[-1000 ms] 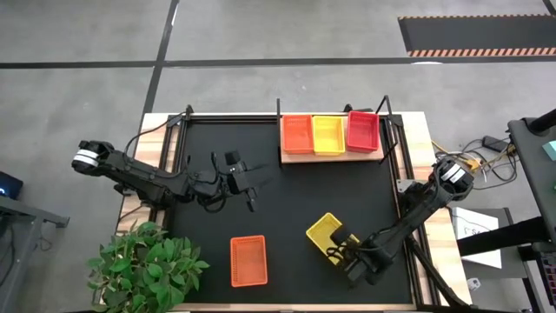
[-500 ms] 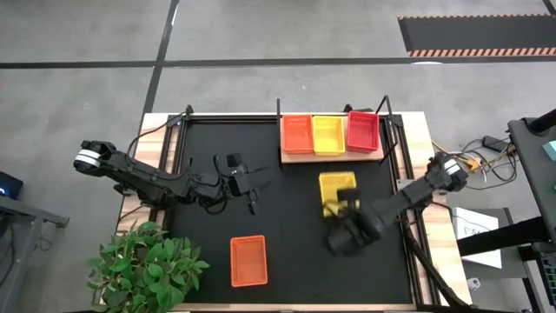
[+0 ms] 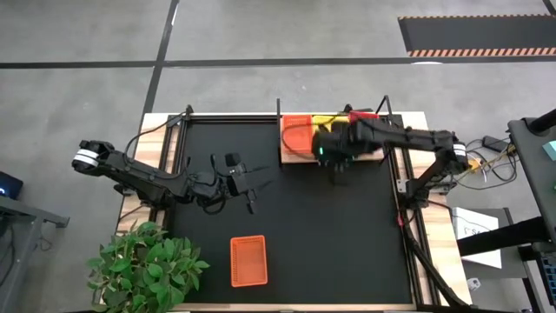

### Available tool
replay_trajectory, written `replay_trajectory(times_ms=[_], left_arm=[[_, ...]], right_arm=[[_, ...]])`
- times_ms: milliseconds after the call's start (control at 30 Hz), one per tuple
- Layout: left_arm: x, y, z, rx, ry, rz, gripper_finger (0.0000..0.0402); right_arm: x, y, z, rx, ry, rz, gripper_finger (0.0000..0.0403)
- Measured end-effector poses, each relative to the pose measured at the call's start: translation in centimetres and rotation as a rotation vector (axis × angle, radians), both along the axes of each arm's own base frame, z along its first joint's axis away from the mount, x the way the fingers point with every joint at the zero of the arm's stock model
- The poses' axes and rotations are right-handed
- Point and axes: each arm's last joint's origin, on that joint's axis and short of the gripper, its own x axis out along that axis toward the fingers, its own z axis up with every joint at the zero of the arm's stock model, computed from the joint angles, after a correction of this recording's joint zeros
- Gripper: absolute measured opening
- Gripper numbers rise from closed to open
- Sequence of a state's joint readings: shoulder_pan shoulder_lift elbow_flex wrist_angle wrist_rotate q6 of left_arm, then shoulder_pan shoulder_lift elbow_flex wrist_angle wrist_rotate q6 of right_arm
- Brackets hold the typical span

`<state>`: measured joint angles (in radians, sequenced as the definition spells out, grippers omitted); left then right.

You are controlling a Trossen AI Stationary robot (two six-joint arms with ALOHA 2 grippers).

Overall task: Stack baskets on shelf by color
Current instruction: Stack the yellow bin on the stacked yellow bins on the shelf

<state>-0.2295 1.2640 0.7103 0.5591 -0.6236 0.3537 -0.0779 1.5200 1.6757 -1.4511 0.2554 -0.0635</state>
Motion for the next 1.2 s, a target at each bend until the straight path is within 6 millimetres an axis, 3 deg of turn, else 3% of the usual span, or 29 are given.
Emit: replay_trajectory(times_ms=[200,400,900,1200], left_arm=[[0.0,0.0,-0.1,-0.004,0.001,0.000,0.0168],[0.0,0.0,-0.1,-0.005,0.001,0.000,0.0168],[0.0,0.0,-0.1,-0.005,0.002,-0.001,0.0168],[0.0,0.0,-0.2,-0.005,0.003,-0.001,0.0168]], right_arm=[[0.1,-5.8,-0.4,0.061,-0.041,-0.004,0.0009],[0.0,-9.0,-1.4,0.097,-0.052,-0.038,0.0009],[1.3,-11.1,-5.2,0.109,0.038,-0.026,0.0009],[1.7,-11.2,-6.0,0.118,0.059,-0.017,0.0012]])
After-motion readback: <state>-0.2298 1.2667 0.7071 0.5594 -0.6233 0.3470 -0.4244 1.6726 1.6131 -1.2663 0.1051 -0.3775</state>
